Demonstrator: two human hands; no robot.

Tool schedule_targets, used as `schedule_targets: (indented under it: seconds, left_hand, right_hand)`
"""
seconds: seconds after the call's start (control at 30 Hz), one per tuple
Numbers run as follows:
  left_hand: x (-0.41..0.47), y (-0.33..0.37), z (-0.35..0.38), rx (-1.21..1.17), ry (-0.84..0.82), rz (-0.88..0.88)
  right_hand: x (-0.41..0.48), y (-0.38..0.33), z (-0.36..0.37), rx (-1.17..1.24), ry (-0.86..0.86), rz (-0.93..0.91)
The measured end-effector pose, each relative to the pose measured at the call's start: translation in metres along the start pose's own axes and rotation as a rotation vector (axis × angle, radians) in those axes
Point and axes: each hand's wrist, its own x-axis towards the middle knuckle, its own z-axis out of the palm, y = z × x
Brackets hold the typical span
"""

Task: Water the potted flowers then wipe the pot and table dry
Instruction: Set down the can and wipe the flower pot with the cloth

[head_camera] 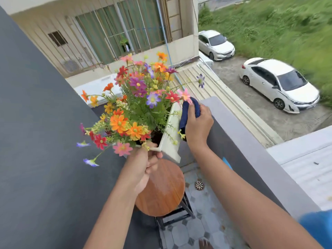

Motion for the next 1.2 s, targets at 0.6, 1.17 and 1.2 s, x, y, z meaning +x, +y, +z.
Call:
schedule_targets:
  seconds: [0.6,1.17,1.2]
  left_hand:
    - [0.018,0.002,0.002,0.019,0.031,0.031]
    - [0.013,0.032,-0.034,0.213,-0.018,-0.013]
    - [0.014,0.035,-0.038,0.243,-0.023,-0.017]
  right_hand:
    - [-0.081,-0.034,-0.012,0.138,-0.204,-0.033]
    - [0.030,-0.035,-0.018,0.112,-0.342,0.078]
    - [0.033,-0.039,-0.020,0.104,-0.403,0.130]
